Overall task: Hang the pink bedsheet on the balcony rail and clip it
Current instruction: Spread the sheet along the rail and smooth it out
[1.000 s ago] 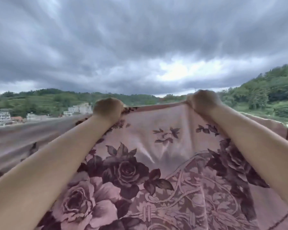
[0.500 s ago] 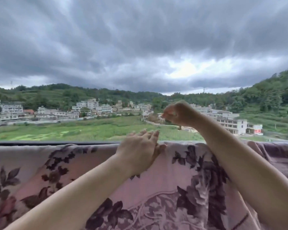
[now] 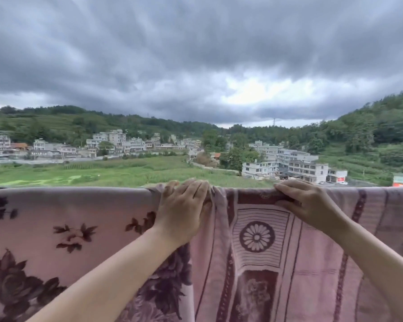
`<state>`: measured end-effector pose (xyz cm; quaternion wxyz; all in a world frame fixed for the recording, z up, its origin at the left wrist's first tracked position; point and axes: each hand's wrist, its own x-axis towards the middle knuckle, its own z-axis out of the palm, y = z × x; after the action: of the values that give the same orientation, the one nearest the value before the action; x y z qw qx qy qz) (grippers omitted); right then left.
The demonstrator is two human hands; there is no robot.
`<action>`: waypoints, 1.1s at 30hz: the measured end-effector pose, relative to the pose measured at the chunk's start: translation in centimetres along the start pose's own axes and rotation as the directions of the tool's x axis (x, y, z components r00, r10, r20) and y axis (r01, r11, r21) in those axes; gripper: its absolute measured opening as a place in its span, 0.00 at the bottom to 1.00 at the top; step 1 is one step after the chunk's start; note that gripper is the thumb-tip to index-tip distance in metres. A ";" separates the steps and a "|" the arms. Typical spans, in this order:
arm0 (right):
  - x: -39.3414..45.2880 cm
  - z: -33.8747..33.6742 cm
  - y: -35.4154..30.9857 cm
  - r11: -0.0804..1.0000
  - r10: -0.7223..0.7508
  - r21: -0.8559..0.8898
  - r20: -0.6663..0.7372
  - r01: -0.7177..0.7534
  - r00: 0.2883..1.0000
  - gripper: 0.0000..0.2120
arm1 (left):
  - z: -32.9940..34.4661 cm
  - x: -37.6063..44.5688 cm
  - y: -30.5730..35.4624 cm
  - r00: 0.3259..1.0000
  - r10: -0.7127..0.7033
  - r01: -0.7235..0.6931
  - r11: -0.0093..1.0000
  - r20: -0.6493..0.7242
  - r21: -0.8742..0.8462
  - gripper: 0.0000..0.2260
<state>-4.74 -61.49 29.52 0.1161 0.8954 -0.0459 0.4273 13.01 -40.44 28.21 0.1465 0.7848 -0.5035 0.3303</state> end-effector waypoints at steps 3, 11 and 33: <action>-0.2 0.2 1.6 0.993 -0.041 0.105 -0.116 0.053 0.992 0.30 | 0.7 1.8 2.2 0.976 0.067 -0.088 0.992 -0.206 -0.093 0.15; 4.4 -2.4 8.6 0.990 0.096 -0.093 -0.086 -0.104 0.992 0.14 | -0.3 9.2 3.1 0.986 -0.124 0.102 0.977 -0.111 -0.186 0.13; -0.8 -6.0 23.2 0.993 -0.026 0.120 0.210 0.000 0.977 0.19 | 6.3 11.4 26.8 0.948 -0.318 0.318 0.939 -0.022 0.130 0.28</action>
<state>-13.99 -82.47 36.46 0.0595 0.9414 -0.0265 0.3311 -5.34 -63.91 28.41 0.1459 0.8636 -0.3471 0.3352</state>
